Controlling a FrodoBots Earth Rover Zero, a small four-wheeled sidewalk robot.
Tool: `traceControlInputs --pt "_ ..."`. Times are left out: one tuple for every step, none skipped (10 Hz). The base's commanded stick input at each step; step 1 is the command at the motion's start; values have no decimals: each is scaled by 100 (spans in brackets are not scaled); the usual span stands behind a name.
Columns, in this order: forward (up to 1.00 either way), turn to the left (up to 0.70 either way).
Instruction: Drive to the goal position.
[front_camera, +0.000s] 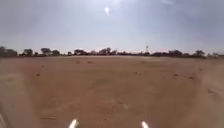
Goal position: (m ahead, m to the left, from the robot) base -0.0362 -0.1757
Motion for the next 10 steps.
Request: traceControlInputs --pt "0 -70" --pt "0 -70" --pt "0 -70" --pt "0 -70" --pt "0 -70" --pt "0 0" --pt "0 0" --pt "0 0" --pt "0 0" --pt "0 0"
